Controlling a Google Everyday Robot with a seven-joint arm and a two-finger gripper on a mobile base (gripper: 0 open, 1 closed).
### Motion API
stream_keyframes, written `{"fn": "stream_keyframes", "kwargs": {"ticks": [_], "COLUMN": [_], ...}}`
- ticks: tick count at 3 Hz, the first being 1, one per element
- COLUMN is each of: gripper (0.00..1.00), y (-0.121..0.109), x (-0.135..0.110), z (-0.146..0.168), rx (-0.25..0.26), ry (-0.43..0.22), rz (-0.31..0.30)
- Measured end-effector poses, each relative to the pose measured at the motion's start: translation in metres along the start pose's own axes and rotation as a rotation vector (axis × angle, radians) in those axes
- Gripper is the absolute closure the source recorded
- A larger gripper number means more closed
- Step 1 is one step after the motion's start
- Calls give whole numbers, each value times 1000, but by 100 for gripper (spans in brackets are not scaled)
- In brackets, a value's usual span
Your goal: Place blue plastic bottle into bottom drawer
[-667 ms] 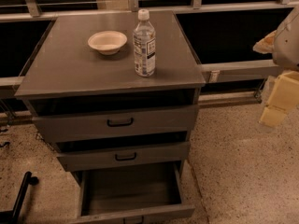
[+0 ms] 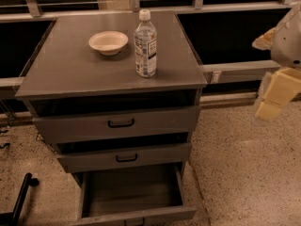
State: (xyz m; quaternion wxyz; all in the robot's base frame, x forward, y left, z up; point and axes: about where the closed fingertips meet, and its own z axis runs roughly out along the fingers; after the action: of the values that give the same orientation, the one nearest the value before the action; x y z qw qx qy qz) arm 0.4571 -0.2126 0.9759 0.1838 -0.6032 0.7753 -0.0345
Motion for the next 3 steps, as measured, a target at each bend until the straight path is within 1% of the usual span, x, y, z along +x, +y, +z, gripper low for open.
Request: {"fn": "stream_keyframes", "kwargs": {"ticks": [1, 2, 3], "gripper": [0, 0, 0], "y": [-19, -52, -92], "x": [-11, -36, -66], "z": [11, 31, 54], "rx": [21, 34, 50], "ry": [-38, -101, -159], "rz": [-10, -7, 6]}}
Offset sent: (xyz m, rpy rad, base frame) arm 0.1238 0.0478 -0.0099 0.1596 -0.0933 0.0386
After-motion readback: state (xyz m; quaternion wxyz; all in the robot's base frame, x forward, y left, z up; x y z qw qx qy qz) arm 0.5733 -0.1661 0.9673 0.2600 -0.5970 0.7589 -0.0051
